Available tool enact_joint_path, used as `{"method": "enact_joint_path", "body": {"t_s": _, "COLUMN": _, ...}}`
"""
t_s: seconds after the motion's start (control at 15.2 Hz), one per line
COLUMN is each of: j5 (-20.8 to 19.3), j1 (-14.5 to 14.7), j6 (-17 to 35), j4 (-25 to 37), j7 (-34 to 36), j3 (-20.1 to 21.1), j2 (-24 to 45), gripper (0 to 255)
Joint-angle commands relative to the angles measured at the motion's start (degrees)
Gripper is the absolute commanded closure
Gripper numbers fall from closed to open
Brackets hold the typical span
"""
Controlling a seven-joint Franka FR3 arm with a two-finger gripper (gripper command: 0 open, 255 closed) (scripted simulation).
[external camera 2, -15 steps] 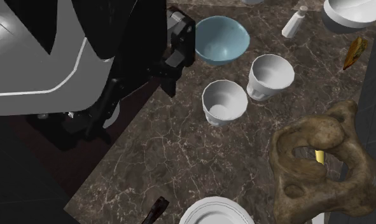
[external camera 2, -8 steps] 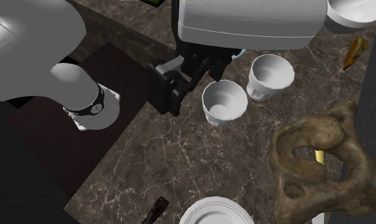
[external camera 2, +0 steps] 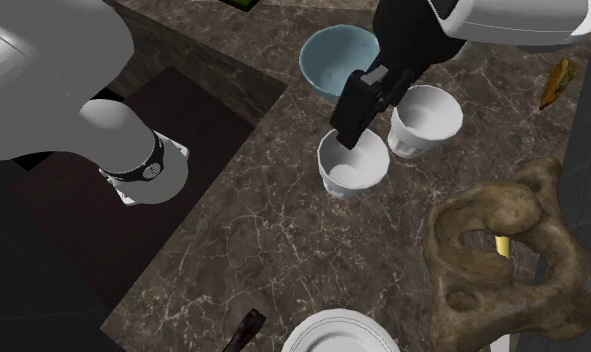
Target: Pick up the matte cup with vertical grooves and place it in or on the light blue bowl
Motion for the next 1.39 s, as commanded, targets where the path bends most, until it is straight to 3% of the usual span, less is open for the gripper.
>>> {"method": "enact_joint_path", "body": {"t_s": 0.0, "j5": -0.6, "j1": 0.3, "j6": 1.8, "j4": 1.4, "j7": 2.5, "j3": 2.1, "j2": 3.7, "gripper": 0}}
{"method": "enact_joint_path", "body": {"t_s": 0.33, "j5": -3.9, "j1": 1.3, "j6": 4.4, "j4": 7.1, "j7": 9.7, "j3": 7.1, "j2": 13.8, "gripper": 0}}
{"method": "enact_joint_path", "body": {"t_s": 0.66, "j5": -9.7, "j1": 3.6, "j6": 5.5, "j4": 14.6, "j7": 17.4, "j3": 10.7, "j2": 25.3, "gripper": 0}}
{"method": "enact_joint_path", "body": {"t_s": 1.32, "j5": -21.5, "j1": 14.3, "j6": 2.4, "j4": 34.2, "j7": 28.8, "j3": 10.7, "j2": 48.2, "gripper": 0}}
